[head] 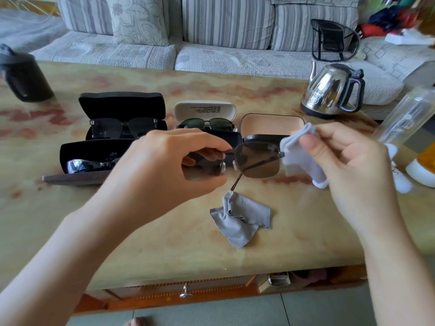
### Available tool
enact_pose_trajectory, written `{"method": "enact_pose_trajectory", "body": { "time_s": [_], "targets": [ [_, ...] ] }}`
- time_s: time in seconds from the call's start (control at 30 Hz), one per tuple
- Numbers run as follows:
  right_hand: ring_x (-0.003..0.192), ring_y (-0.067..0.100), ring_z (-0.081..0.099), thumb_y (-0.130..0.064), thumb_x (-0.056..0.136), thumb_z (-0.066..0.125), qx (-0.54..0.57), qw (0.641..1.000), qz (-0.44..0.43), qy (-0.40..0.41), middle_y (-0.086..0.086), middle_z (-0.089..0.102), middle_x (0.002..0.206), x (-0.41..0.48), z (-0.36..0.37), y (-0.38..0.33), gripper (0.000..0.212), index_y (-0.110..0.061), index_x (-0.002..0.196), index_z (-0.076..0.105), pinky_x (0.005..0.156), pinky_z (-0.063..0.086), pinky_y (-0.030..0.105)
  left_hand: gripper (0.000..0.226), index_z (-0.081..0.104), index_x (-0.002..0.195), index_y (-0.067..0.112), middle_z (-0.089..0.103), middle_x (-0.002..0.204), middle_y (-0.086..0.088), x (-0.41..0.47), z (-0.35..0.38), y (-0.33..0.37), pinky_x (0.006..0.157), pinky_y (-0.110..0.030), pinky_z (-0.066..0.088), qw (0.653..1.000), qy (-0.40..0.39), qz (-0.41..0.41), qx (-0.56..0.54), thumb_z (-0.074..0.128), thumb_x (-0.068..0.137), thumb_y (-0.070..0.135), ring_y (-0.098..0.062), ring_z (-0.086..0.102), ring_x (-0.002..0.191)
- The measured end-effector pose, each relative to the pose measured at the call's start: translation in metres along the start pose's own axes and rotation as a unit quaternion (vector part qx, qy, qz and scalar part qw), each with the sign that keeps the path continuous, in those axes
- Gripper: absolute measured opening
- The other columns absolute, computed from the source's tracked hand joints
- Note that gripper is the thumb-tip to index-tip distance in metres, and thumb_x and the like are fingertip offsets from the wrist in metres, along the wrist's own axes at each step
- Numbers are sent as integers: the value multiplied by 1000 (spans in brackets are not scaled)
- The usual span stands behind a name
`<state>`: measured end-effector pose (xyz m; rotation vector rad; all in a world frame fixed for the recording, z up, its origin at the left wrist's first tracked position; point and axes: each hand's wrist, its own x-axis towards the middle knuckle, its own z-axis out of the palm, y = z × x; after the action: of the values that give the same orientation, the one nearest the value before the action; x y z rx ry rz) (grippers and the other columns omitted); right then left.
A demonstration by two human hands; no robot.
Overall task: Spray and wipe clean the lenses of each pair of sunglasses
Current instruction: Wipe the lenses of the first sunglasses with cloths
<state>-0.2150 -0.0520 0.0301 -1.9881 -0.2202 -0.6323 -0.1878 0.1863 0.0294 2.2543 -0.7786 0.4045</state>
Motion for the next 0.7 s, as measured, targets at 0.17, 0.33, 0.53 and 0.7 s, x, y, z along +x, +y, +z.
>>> {"method": "enact_pose_trajectory", "body": {
  "time_s": [0.17, 0.33, 0.53, 0.7],
  "targets": [
    [92, -8, 64, -23, 95, 51, 8, 994, -38, -102, -26, 72, 95, 1, 2, -7, 20, -29, 100, 70, 77, 44, 6, 35, 67, 104, 42, 66, 100, 25, -1, 2, 0, 76, -31, 56, 999, -32, 18, 20, 70, 69, 44, 8, 63, 88],
    [108, -1, 64, -27, 90, 55, 48, 970, 27, -236, -20, 72, 106, -2, 12, -8, 25, -30, 110, 70, 96, 49, 22, 36, 64, 106, 45, 65, 104, 26, -1, 4, 1, 74, -33, 56, 998, -50, 45, 18, 70, 71, 42, 5, 63, 88],
    [101, 6, 68, -25, 77, 72, 75, 976, 43, -198, -9, 75, 100, -2, 15, -9, 39, -27, 112, 57, 96, 48, 28, 34, 65, 109, 42, 63, 107, 27, -1, 4, 0, 73, -31, 54, 995, -52, 83, 30, 68, 75, 43, 5, 62, 89],
    [94, 9, 61, -48, 76, 67, -60, 978, 5, -198, -8, 67, 88, -2, 14, -11, 21, -29, 85, 71, 85, 45, 20, 30, 67, 107, 36, 64, 105, 24, -1, 4, -1, 68, -33, 55, 993, -51, 102, 17, 66, 78, 44, -1, 64, 86]
  ]
}}
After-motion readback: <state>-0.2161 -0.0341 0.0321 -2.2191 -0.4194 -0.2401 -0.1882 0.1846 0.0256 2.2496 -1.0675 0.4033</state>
